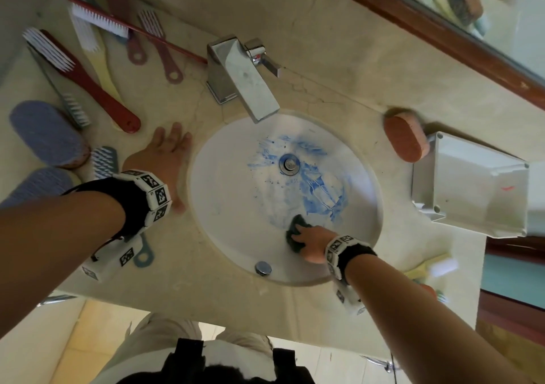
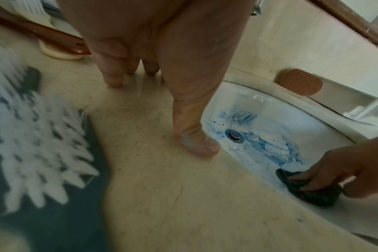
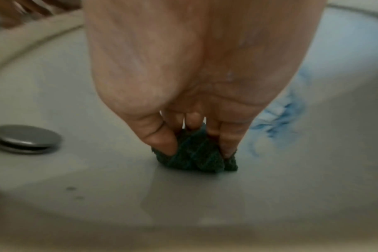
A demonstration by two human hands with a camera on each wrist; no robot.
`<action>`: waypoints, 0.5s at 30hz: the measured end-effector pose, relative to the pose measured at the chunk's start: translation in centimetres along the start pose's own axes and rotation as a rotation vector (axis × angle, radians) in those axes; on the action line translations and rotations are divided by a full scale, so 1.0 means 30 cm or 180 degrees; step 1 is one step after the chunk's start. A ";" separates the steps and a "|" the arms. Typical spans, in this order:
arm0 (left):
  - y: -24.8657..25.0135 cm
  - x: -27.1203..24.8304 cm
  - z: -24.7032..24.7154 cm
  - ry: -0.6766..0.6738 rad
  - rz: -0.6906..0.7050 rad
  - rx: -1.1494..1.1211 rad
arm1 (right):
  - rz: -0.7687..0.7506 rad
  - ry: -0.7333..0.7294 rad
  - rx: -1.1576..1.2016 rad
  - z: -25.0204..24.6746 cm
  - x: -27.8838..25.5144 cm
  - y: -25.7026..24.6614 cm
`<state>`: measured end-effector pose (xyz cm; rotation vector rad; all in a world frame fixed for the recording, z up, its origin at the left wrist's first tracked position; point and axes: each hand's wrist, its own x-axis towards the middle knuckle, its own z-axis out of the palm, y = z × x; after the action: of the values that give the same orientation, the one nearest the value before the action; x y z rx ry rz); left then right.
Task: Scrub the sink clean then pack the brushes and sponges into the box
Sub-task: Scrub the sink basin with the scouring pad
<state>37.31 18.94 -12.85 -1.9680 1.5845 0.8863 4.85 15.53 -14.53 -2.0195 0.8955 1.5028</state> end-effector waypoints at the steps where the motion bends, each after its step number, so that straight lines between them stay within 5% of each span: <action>1: -0.002 0.001 0.002 0.0006 0.0003 0.0005 | 0.0083 -0.0006 -0.0104 0.001 0.003 0.026; 5: -0.002 0.002 0.005 0.0029 0.0008 0.0022 | 0.0202 -0.0097 0.0136 0.006 0.052 0.011; 11: -0.009 0.014 0.008 0.0014 0.0055 0.0041 | -0.0467 0.0037 0.0563 -0.074 0.061 -0.261; 15: -0.015 0.020 0.009 0.0023 0.0060 0.0037 | -0.0484 0.0074 0.0589 -0.071 0.072 -0.230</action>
<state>37.78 18.82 -13.48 -1.9535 1.6111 0.8763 11.69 18.24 -16.06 -1.9276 0.8369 1.2693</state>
